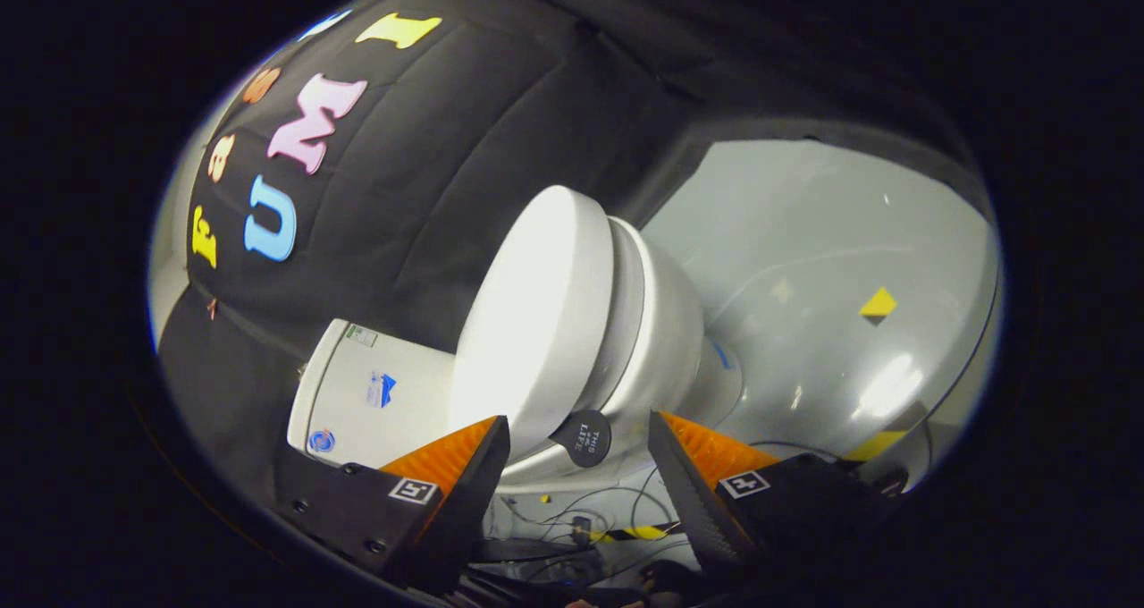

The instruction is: Open the toilet lid.

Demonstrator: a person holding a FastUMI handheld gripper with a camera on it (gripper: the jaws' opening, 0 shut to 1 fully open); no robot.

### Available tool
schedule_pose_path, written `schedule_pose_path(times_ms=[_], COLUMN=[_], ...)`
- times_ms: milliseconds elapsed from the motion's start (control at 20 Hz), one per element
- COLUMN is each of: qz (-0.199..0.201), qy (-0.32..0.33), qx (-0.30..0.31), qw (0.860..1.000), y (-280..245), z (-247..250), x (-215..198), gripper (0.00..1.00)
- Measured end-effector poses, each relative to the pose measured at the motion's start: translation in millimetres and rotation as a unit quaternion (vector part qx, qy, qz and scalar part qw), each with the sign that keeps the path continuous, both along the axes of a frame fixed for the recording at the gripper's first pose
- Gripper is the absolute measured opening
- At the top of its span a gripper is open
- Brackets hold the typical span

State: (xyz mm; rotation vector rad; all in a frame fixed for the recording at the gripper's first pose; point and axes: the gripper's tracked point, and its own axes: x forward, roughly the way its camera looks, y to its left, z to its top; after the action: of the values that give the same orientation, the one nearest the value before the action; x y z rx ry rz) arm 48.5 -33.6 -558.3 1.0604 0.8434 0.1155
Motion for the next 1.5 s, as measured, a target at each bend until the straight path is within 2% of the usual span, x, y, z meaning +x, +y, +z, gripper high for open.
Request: schedule_pose_path(times_ms=[300,400,450,500,650,750,800,850,950,1150,1250,1500], qz=[0.001,0.003,0.004,0.003,0.007,0.032,0.039,0.037,0.018,0.018,0.026,0.032], qy=[0.036,0.04,0.044,0.046,0.042,0.031,0.026,0.043,0.041,0.029,0.038,0.021], qx=[0.058,0.061,0.066,0.074,0.099,0.104,0.082,0.068,0.085,0.07,0.044,-0.012], qw=[0.998,0.997,0.997,0.996,0.994,0.994,0.995,0.996,0.995,0.997,0.998,0.999], y=[14.9,10.5,11.2,11.9,19.6,31.0,31.1,8.3,22.8,29.4,32.5,34.4], z=[-20.5,-23.8,-25.5,-25.7,-20.5,-14.2,-19.2,-26.1,-36.8,-15.3,-10.1,37.5], x=[9.2,12.8,13.2,15.4,17.9,17.3,18.3,29.8,19.4,20.8,19.3,21.5], gripper=[0.98,0.94,0.77,0.75,0.52,0.52,0.52,0.4,0.17,0.16,0.12,0.11])
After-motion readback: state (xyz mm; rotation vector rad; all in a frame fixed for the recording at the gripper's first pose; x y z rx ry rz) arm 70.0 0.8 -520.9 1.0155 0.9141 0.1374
